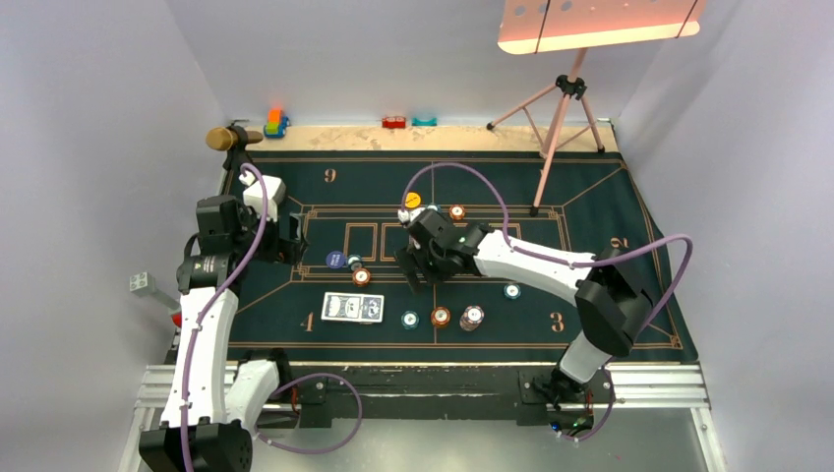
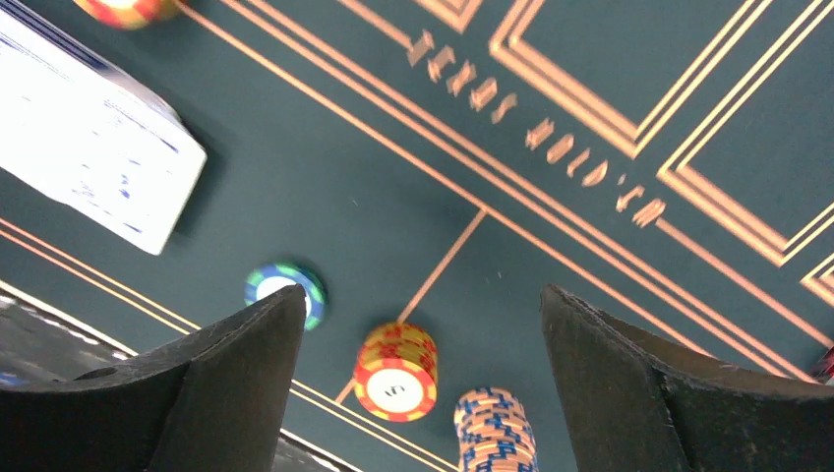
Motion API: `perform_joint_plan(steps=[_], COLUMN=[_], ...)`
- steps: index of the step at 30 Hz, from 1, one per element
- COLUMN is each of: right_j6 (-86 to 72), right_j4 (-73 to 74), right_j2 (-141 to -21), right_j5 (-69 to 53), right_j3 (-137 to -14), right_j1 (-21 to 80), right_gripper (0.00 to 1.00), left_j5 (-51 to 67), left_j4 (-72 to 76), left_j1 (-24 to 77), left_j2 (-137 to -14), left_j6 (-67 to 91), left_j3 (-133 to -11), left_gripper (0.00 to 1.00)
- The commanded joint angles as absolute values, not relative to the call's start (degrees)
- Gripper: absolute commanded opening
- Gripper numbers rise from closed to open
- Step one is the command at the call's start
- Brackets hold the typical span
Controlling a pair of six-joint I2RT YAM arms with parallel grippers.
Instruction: Distribute texas hold em gaming equipment
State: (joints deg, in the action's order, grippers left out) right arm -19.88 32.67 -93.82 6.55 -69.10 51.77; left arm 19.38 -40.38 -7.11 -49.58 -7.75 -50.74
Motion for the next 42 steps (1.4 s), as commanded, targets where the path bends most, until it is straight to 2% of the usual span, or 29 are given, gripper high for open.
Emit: perform_joint_plan(steps=[1, 10, 22, 28, 33, 37, 42], right_j6=[-20.82, -22.36, -23.52, -23.12, -23.05, -22.77, -23.19], right_j4=[31.23, 28.74, 28.42, 29.33, 29.53, 29.86, 30.84], right_j2=[-92.05, -91.41, -91.91, -91.64, -90.90, -90.97, -89.81], right_j5=[3.84, 2.80, 3.79, 4.37, 4.31, 4.31, 5.28], right_j3=[-63.71, -57.77, -55.11, -54.78, -54.25, -54.53, -56.10], right_j1=[53.24, 57.72, 58.71, 58.71, 58.71, 58.71, 58.71], right_gripper=[0.93, 0.96, 0.84, 0.70, 0.53, 0.45, 0.24], left_j5=[20.30, 20.39, 20.21, 20.04, 19.94, 19.90, 19.92], left_j4=[-39.55, -39.47, -39.42, -39.47, -39.46, -39.46, -39.45], left_j1=[-7.64, -7.58, -7.61, -7.66, -7.67, -7.59, -7.64], left_j2=[-48.68, -48.96, -49.22, -49.14, -49.13, -49.13, -48.83], left_j6=[-8.56, -8.46, -8.42, -8.36, -8.55, -8.58, -8.54], left_j3=[-50.56, -50.73, -50.76, -50.73, -50.78, -50.78, -50.63], left_gripper=[1.00, 1.00, 1.00, 1.00, 1.00, 1.00, 1.00])
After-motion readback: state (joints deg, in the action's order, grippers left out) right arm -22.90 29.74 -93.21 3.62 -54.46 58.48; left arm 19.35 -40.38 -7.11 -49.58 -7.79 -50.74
